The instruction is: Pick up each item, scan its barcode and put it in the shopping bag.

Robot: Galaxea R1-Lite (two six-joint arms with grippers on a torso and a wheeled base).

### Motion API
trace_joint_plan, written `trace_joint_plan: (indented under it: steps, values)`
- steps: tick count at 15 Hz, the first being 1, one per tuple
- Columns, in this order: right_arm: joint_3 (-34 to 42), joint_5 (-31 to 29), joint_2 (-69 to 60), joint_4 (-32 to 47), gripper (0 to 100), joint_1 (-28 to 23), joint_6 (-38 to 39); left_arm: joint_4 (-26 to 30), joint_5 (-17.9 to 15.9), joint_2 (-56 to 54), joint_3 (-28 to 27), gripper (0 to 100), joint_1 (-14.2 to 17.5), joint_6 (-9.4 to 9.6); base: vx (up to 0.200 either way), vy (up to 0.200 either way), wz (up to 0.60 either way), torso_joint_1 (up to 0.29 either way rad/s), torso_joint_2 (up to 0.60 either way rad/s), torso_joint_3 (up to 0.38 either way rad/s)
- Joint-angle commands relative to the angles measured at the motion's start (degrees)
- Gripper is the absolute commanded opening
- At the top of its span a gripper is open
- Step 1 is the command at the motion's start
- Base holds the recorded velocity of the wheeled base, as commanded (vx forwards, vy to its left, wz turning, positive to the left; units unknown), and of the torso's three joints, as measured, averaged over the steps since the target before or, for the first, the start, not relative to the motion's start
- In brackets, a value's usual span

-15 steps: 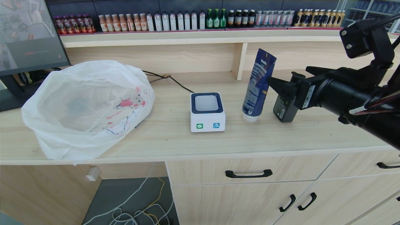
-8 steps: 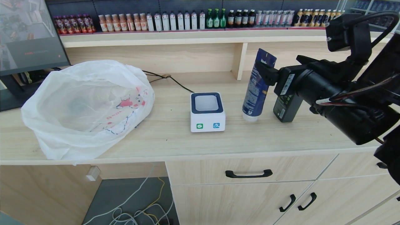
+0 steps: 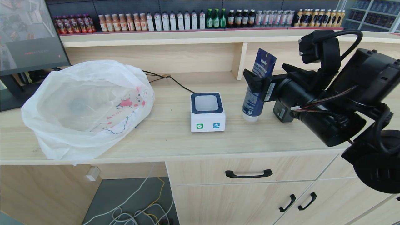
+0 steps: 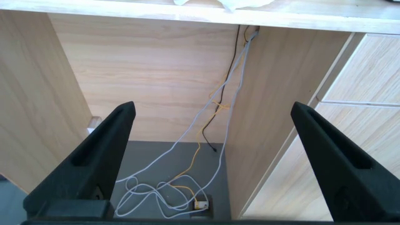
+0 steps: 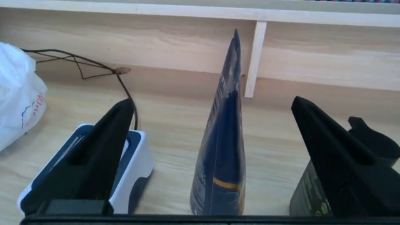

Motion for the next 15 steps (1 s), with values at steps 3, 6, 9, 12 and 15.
trace_joint_plan:
  steps: [3, 6, 9, 12, 15]
  values:
    - [-0.37, -2.97, 1.72, -0.11, 100, -0.20, 1.81, 0.00, 0.00, -0.02, 0.00, 100, 0.02, -0.01, 0.000, 0.000, 0.00, 0.000, 0.00, 0.000]
    - [-0.81, -3.06, 2.86, -0.20, 100, -0.29, 4.27, 0.00, 0.00, -0.02, 0.00, 100, -0.06, -0.01, 0.000, 0.000, 0.00, 0.000, 0.00, 0.000]
    - [-2.92, -3.06, 4.70, -0.20, 100, -0.29, 4.98, 0.00, 0.00, -0.02, 0.00, 100, 0.02, -0.01, 0.000, 0.000, 0.00, 0.000, 0.00, 0.000]
    - [-4.50, -2.97, 6.55, -0.29, 100, -0.29, 5.24, 0.00, 0.00, -0.02, 0.00, 100, 0.02, -0.01, 0.000, 0.000, 0.00, 0.000, 0.00, 0.000]
    - [-4.68, -2.97, 7.61, -1.08, 100, -0.90, 6.65, 0.00, 0.00, -0.02, 0.00, 100, 0.02, -0.01, 0.000, 0.000, 0.00, 0.000, 0.00, 0.000]
